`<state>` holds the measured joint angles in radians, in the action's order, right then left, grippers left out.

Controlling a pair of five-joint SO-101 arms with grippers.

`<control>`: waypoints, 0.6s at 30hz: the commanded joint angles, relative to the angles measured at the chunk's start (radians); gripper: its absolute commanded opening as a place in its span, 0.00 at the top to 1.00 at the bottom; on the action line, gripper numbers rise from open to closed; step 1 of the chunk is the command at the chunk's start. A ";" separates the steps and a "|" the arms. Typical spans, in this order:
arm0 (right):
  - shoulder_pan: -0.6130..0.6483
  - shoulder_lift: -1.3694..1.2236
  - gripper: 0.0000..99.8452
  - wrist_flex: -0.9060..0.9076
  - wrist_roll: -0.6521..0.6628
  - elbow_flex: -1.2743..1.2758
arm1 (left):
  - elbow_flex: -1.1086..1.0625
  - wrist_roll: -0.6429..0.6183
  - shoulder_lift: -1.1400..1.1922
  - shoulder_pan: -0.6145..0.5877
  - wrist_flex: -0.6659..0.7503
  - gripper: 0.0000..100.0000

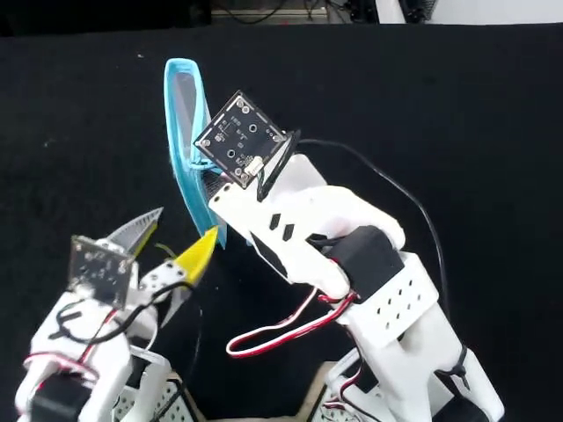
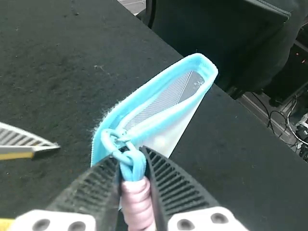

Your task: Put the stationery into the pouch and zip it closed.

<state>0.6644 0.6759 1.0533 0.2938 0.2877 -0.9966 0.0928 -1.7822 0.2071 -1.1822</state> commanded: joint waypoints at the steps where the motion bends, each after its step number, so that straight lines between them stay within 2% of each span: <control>1: -0.011 -0.004 0.99 -0.026 0.006 -0.036 | -0.125 -0.003 -0.005 0.019 0.184 0.74; 6: -0.017 -0.002 0.99 -0.026 0.006 -0.036 | -0.271 -0.052 -0.005 0.016 0.368 0.74; 13: -0.017 -0.002 0.99 -0.020 0.006 -0.031 | -0.280 -0.051 -0.006 -0.016 0.365 0.75; 18: -0.014 -0.002 0.99 -0.060 0.006 -0.031 | -0.278 -0.043 -0.006 -0.012 0.377 0.91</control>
<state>0.6644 0.6759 1.0426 0.2938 0.2877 -1.3050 0.0545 -1.7837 0.2025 -0.8278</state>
